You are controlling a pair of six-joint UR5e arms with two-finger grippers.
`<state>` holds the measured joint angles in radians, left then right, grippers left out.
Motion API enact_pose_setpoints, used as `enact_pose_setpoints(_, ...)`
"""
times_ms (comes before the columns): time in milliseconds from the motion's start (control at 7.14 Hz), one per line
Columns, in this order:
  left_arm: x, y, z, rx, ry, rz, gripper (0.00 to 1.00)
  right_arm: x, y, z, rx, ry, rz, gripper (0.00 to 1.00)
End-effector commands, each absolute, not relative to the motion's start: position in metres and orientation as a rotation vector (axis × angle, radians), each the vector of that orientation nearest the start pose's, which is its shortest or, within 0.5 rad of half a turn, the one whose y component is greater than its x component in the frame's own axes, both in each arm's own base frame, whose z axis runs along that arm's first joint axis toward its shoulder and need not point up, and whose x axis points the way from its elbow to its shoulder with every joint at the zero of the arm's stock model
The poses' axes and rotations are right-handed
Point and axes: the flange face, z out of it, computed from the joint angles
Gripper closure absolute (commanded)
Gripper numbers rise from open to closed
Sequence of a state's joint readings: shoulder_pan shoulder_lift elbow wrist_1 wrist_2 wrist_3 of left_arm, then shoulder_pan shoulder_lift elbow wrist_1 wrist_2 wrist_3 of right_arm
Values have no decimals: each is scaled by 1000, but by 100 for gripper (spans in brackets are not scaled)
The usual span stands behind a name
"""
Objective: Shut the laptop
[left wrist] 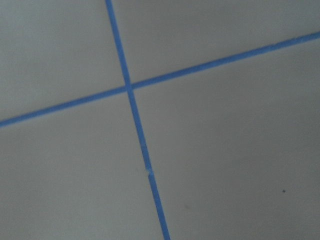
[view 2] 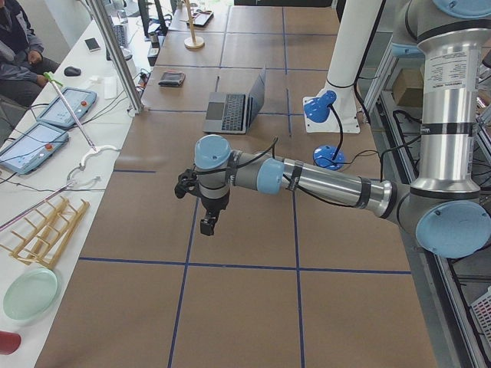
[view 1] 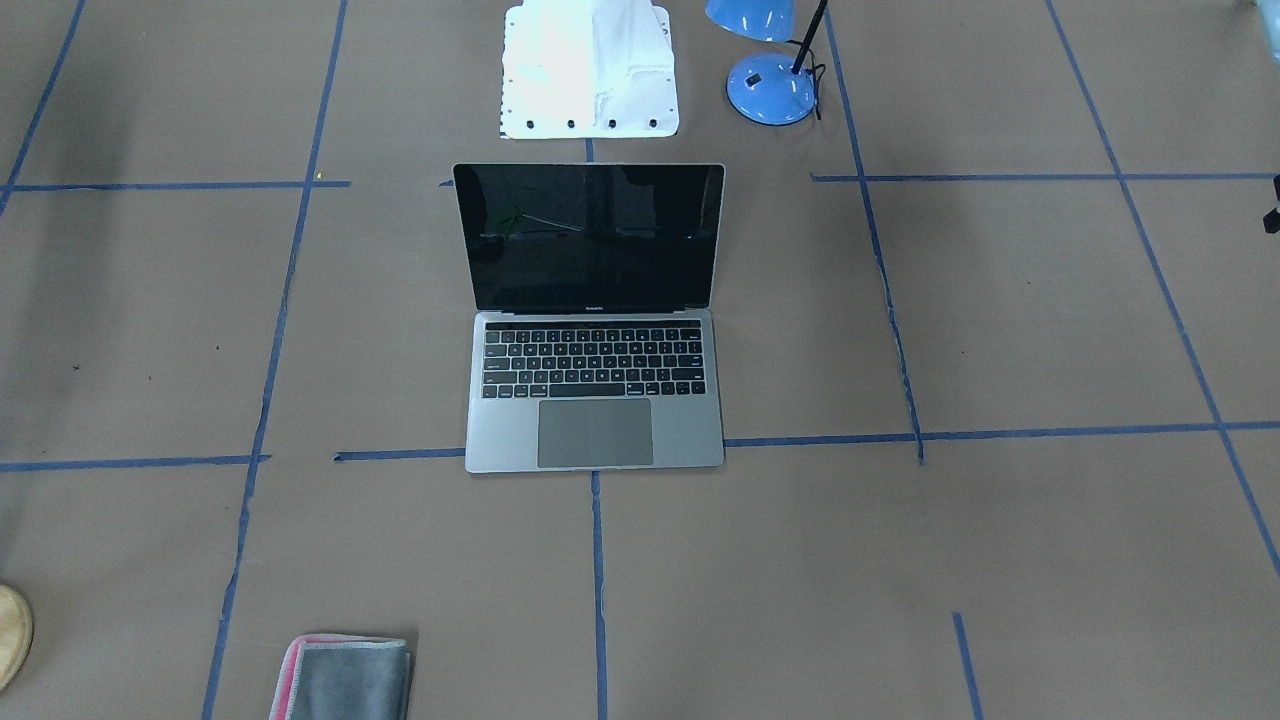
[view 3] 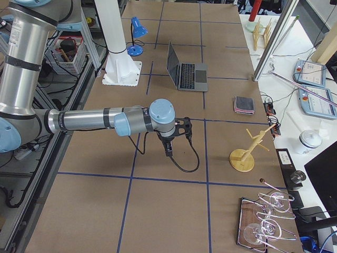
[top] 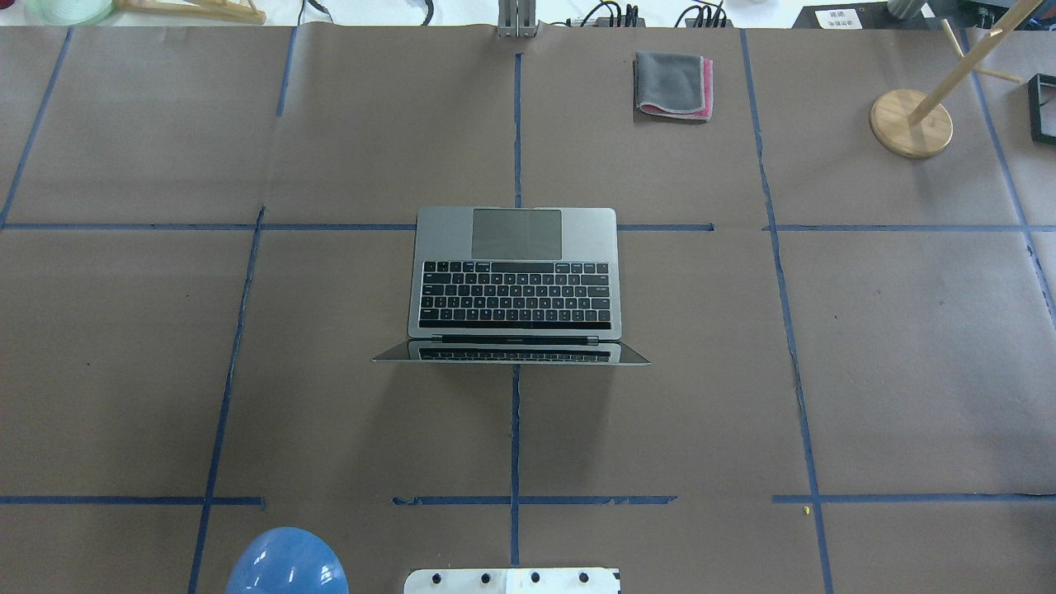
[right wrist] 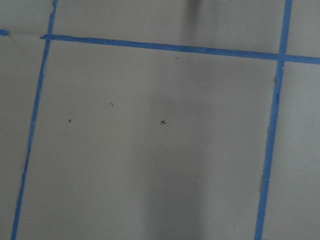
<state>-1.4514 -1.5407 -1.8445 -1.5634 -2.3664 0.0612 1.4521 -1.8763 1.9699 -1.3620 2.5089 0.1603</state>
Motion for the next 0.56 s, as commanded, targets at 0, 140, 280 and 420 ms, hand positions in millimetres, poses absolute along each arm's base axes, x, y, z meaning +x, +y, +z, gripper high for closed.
enact_pose_setpoints(0,37,-487,512,257,862,347,1,-47,-375,518,181,-1080,-24,0)
enact_pose_setpoints(140,64,-474,504,273,887,362,0,-76,-366,501,172,-1148,5,0)
enact_pose_setpoints(280,108,-460,483,265,941,339,0,-110,-356,487,175,-1195,11,0)
enact_pose_setpoints(420,141,-441,471,245,1009,285,0,-155,-342,477,192,-1228,33,0)
